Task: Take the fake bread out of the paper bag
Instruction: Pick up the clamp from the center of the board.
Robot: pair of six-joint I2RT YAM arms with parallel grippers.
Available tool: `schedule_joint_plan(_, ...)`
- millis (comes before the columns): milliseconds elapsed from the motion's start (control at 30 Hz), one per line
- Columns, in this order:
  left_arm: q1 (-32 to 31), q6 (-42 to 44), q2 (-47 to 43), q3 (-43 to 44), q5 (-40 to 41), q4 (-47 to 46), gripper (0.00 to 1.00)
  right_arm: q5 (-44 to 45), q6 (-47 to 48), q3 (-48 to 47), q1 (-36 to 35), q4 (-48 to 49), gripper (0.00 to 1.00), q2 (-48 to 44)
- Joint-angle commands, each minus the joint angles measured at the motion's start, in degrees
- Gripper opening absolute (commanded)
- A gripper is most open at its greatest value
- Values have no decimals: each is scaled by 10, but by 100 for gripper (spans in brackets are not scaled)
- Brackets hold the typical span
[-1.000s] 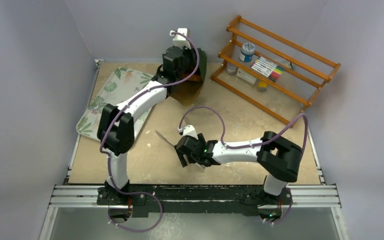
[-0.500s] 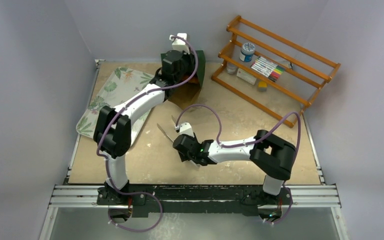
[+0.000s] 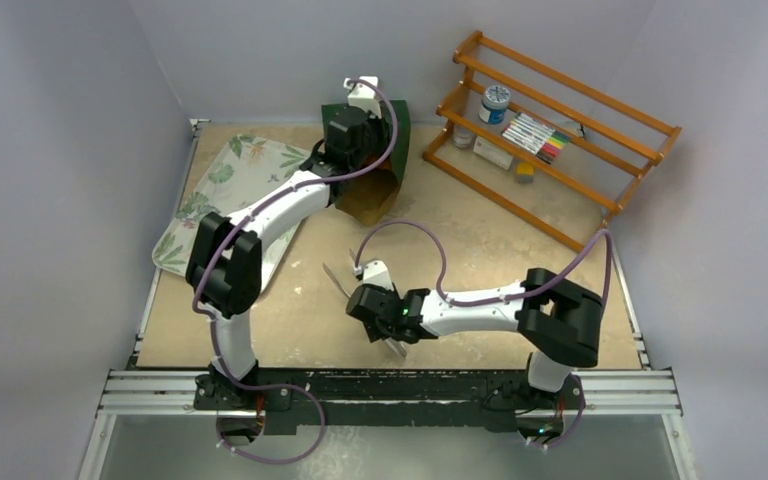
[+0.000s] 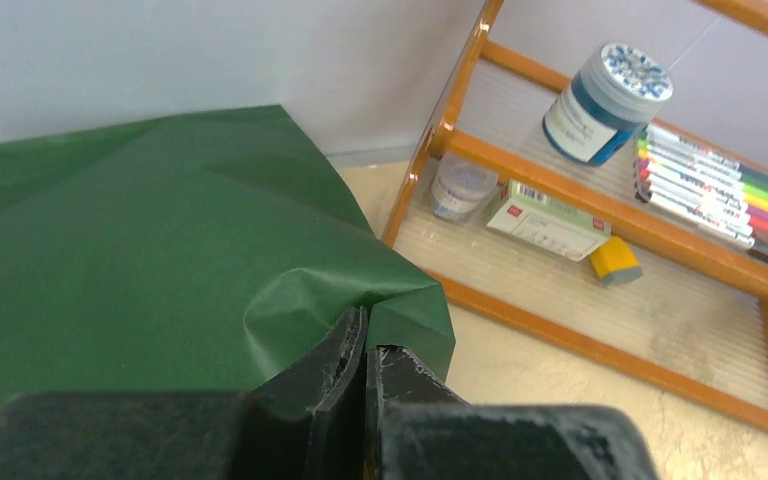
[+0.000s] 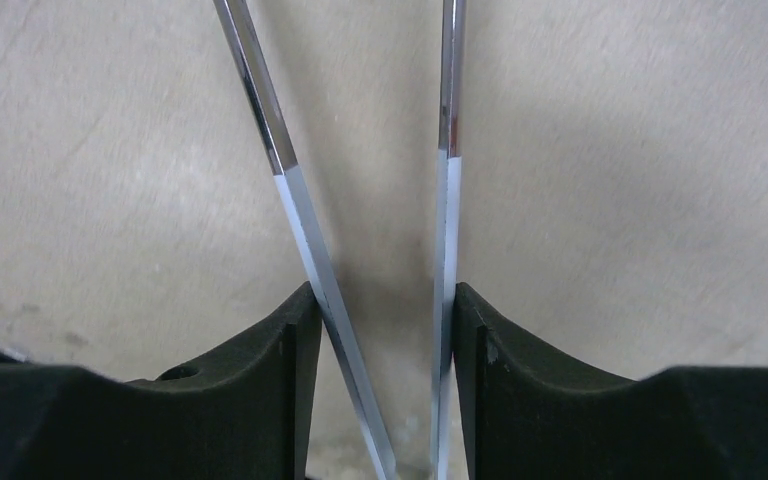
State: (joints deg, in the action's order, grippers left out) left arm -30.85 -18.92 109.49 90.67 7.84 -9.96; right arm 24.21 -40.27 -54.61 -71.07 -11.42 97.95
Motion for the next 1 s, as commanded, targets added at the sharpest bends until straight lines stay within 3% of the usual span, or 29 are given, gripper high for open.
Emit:
schedule_joint_plan(0,9,-3,-20,-29,23,31,0,0,-48,-4,-15,-67,44,-46)
schedule_joint_plan(367,9,-19,-39,-69,12,21,0,23,-107,-21,-30,-142,43,-140)
schedule_joint_plan(967,8,-62,-38,-82,-32,50,0,80,-140,-72,-31,-229,41,-215)
